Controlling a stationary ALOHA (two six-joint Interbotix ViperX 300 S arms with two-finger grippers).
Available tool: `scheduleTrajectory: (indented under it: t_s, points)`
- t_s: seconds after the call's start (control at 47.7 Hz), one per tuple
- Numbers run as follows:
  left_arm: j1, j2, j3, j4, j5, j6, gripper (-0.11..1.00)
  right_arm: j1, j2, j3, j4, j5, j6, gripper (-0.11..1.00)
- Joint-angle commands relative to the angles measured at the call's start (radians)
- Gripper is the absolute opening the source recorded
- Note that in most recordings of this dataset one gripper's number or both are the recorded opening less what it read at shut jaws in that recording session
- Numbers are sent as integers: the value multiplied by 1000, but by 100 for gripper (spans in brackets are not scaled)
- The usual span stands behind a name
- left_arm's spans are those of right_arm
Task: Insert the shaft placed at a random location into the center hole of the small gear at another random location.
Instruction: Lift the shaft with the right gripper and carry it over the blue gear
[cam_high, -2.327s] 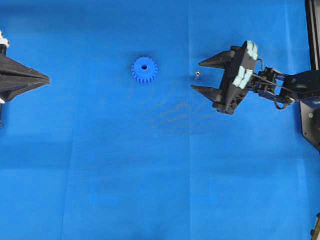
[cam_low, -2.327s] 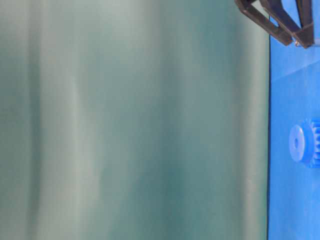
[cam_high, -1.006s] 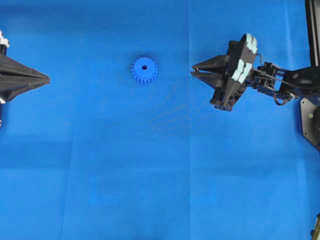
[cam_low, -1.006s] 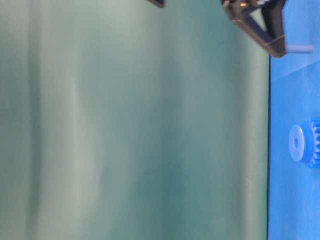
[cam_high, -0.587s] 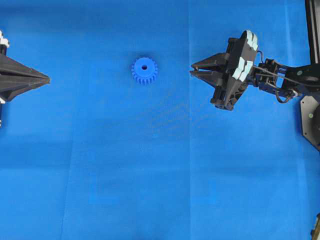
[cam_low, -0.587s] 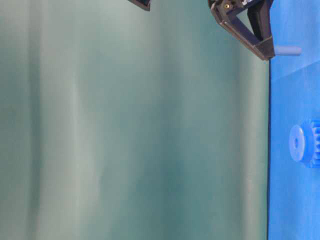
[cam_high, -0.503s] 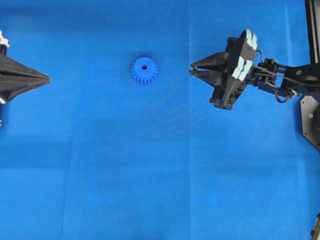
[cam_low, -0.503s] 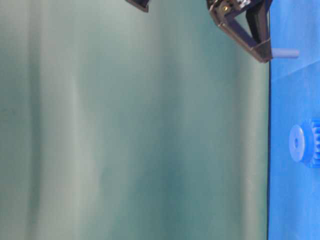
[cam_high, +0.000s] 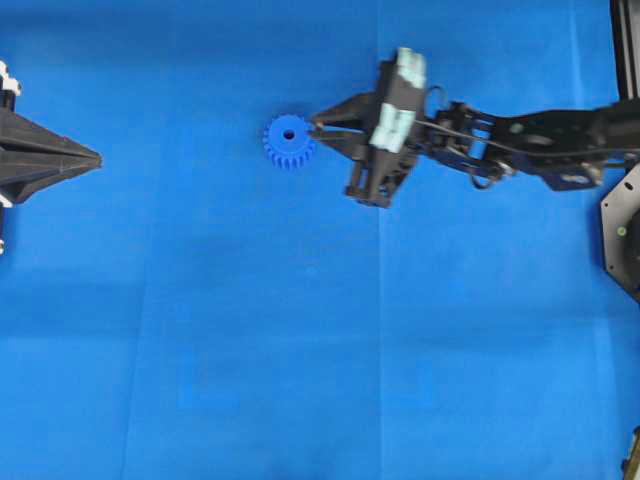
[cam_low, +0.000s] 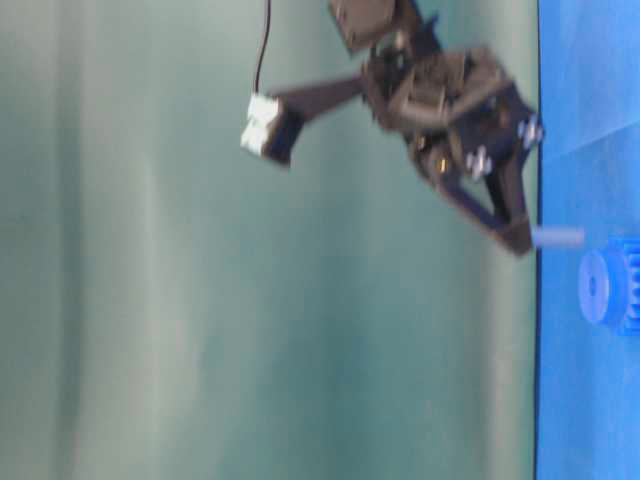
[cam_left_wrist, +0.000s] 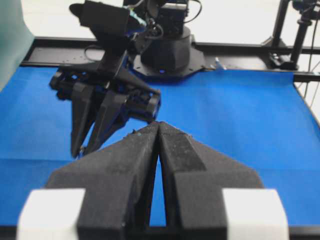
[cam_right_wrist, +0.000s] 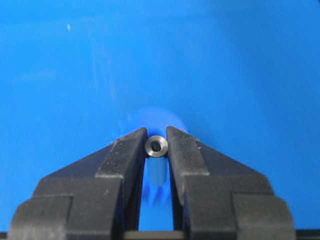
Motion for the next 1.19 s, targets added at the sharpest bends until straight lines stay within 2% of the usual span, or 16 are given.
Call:
scheduleTrajectory:
  t_s: [0.0, 0.21, 0.797, 1.174]
  points:
    - [0, 8, -8, -2, -5, 0, 0, -8, 6, -64, -2, 20, -9, 3]
    - [0, 6, -5, 0, -5, 0, 0, -23, 37, -120, -2, 46, -35, 3]
    - [0, 6, -3, 0, -5, 0, 0, -29, 63, -120, 3, 41, -29, 3]
    - [2, 6, -3, 0, -5, 0, 0, -25, 106, -121, 25, 28, -29, 3]
